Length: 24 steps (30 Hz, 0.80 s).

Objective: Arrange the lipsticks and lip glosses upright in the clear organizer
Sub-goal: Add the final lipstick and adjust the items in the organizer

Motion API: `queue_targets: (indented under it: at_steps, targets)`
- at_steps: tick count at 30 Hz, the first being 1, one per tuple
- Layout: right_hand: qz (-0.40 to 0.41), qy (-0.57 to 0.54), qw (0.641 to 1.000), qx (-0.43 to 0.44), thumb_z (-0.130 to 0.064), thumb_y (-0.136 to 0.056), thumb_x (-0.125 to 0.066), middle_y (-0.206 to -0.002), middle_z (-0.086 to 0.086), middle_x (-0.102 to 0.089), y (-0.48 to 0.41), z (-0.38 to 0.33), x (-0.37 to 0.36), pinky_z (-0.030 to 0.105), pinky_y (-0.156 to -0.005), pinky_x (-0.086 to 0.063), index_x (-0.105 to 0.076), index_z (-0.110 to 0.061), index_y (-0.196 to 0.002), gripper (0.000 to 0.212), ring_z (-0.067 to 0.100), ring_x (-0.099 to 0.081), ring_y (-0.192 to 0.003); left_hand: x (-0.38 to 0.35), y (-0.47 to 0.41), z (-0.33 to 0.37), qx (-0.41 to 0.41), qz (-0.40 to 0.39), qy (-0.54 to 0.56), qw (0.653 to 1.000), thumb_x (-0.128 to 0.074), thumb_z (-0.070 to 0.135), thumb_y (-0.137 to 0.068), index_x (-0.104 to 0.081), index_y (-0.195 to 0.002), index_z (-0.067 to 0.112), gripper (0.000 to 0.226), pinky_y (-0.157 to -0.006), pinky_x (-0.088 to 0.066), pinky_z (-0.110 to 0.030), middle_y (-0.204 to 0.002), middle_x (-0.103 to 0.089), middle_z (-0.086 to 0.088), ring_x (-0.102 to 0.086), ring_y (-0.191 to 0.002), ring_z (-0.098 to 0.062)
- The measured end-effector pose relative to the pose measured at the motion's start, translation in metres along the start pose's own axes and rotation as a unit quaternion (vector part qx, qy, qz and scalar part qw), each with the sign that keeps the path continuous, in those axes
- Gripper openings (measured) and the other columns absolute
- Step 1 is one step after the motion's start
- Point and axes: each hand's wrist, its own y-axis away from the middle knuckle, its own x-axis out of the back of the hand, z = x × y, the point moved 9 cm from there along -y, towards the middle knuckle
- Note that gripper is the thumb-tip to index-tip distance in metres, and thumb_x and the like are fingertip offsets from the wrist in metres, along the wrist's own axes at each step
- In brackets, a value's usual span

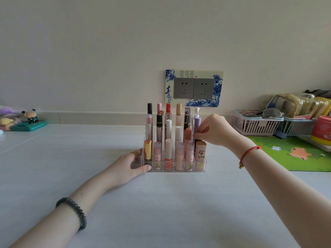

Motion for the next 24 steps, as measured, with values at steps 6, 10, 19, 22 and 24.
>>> queue_targets:
  at_steps: [6, 10, 19, 22, 24]
  targets:
    - [0.015, 0.004, 1.0, 0.014, -0.025, -0.08, -0.064, -0.083, 0.013, -0.07, -0.0004, -0.0044, 0.0011, 0.027, -0.069, -0.049, -0.074, -0.007, -0.084, 0.021, 0.025, -0.063, -0.076, 0.0001, 0.0002, 0.0011, -0.003, 0.001, 0.0, 1.0, -0.063, 0.031, -0.084, -0.045, -0.128, 0.026, 0.048, -0.093, -0.032, -0.013, -0.124, -0.051, 0.016, -0.048, -0.115, 0.0]
    - [0.023, -0.005, 1.0, 0.02, -0.022, -0.078, -0.065, -0.083, 0.01, -0.07, -0.0012, -0.0061, 0.001, 0.02, -0.061, -0.043, -0.074, -0.008, -0.087, 0.019, 0.019, -0.058, -0.069, 0.0002, 0.0007, -0.0003, 0.001, 0.002, 0.001, 1.0, -0.063, 0.031, -0.083, -0.045, -0.129, 0.025, 0.049, -0.096, -0.033, -0.016, -0.124, -0.051, 0.015, -0.048, -0.116, -0.002]
    - [0.023, -0.032, 0.999, 0.015, -0.023, -0.074, -0.07, -0.075, 0.0, -0.059, -0.0005, -0.0005, 0.0015, 0.01, -0.052, -0.036, -0.072, -0.012, -0.089, 0.019, 0.012, -0.054, -0.064, -0.0004, -0.0001, -0.002, 0.004, -0.002, 0.0, 1.0, -0.063, 0.032, -0.083, -0.047, -0.128, 0.024, 0.048, -0.103, -0.035, -0.022, -0.128, -0.053, 0.01, -0.049, -0.12, -0.005]
    - [0.03, -0.041, 0.999, 0.015, -0.023, -0.074, -0.07, -0.073, 0.0, -0.061, 0.002, 0.0002, 0.0049, 0.009, -0.052, -0.036, -0.073, -0.012, -0.086, 0.017, 0.012, -0.054, -0.062, -0.0002, -0.0002, -0.0028, 0.002, -0.002, -0.01, 1.0, -0.063, 0.034, -0.083, -0.047, -0.127, 0.025, 0.048, -0.102, -0.034, -0.021, -0.128, -0.052, 0.011, -0.048, -0.12, -0.004]
    - [0.04, -0.048, 0.998, 0.018, -0.022, -0.074, -0.07, -0.075, 0.003, -0.067, 0.004, -0.0005, 0.0097, 0.012, -0.055, -0.038, -0.073, -0.013, -0.084, 0.014, 0.014, -0.056, -0.063, -0.0001, -0.0004, -0.0037, 0.004, -0.001, -0.009, 1.0, -0.063, 0.035, -0.083, -0.048, -0.125, 0.026, 0.046, -0.102, -0.034, -0.021, -0.127, -0.053, 0.012, -0.048, -0.119, -0.004]
